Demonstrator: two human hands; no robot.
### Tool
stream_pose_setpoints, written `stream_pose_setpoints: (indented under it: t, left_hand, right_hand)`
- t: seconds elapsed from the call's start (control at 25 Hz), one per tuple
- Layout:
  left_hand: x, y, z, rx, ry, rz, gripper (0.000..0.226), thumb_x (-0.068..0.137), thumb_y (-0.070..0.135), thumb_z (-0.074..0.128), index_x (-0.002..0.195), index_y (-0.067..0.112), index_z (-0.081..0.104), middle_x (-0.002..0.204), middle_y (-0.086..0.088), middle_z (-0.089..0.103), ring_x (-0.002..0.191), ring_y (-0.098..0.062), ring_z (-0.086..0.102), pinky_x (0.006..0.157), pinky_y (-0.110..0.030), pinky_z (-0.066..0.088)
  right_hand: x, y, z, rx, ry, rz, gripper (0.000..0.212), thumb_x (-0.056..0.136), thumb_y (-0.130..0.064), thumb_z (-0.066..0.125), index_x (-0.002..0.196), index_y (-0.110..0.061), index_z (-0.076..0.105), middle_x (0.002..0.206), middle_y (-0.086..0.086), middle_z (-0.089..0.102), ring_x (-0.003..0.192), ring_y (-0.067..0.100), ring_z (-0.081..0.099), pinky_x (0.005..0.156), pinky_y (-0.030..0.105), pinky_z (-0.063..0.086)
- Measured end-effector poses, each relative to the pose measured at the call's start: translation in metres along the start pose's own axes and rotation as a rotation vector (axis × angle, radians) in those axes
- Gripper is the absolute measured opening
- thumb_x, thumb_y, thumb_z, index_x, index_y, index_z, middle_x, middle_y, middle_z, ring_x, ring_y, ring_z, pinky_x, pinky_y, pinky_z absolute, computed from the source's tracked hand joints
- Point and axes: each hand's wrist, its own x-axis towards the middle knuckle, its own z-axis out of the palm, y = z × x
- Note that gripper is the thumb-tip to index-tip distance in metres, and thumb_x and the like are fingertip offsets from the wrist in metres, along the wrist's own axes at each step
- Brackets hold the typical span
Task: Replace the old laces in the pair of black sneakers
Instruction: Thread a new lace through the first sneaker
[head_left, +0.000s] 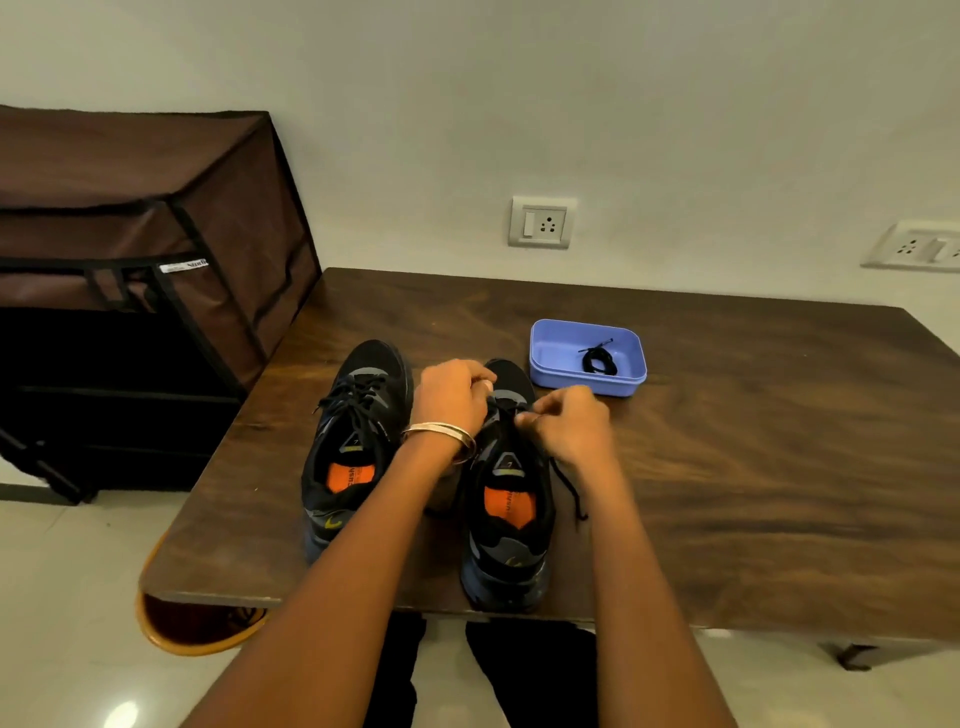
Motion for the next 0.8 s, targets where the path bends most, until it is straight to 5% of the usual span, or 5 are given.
stream_pose_setpoints:
  t: [0.16,0.4,0.52,0.64,0.8]
  left_hand:
    - [0.014,0.004,0.024,0.326,-0.203,0.138,0.023,0.092,0.024,0.061,0.111,0.021,0.074,0.117,-0.006,0.062,0.106,-0.026,0.06,0.09,-0.035,0.049]
    - [0.023,0.024,0.028,0.535,-0.238,0.021,0.027,0.093,0.014,0.058,0.119,0.01,0.064,0.123,-0.014,0.057,0.112,-0.035,0.057,0.089,-0.037,0.048]
    - [0.008,0.025,0.039,0.663,-0.158,0.209,0.027,0.098,0.012,0.045,0.122,0.005,0.055,0.127,-0.016,0.051,0.113,-0.039,0.055,0.085,-0.041,0.048]
    - [0.009,0.01,0.047,0.71,-0.159,0.303,0.03,0.1,0.019,0.042,0.127,0.011,0.052,0.129,-0.01,0.05,0.109,-0.035,0.059,0.082,-0.039,0.049]
    - [0.012,-0.002,0.049,0.558,-0.093,0.255,0.026,0.098,0.024,0.045,0.121,0.012,0.05,0.124,-0.008,0.055,0.106,-0.035,0.06,0.08,-0.04,0.046]
  right_hand:
    - [0.005,0.0,0.018,-0.213,-0.08,-0.027,0.03,0.085,-0.035,0.068,0.082,-0.007,0.058,0.091,0.013,0.064,0.085,0.03,0.06,0.061,0.033,0.041]
    - [0.001,0.004,0.013,-0.187,-0.037,-0.085,0.026,0.091,-0.023,0.058,0.073,-0.006,0.051,0.083,0.016,0.057,0.074,0.029,0.051,0.058,0.033,0.033]
    - [-0.005,0.004,0.01,-0.315,-0.034,-0.175,0.026,0.092,-0.013,0.051,0.068,-0.008,0.042,0.087,0.018,0.058,0.079,0.033,0.051,0.062,0.034,0.031]
    - [-0.007,0.003,0.016,-0.498,-0.054,-0.249,0.012,0.094,-0.015,0.054,0.092,-0.004,0.058,0.107,0.02,0.062,0.1,0.036,0.057,0.071,0.037,0.04]
    - [-0.009,0.006,0.019,-0.546,-0.037,-0.215,0.021,0.092,-0.015,0.055,0.108,-0.002,0.059,0.117,0.02,0.058,0.106,0.037,0.056,0.083,0.039,0.046]
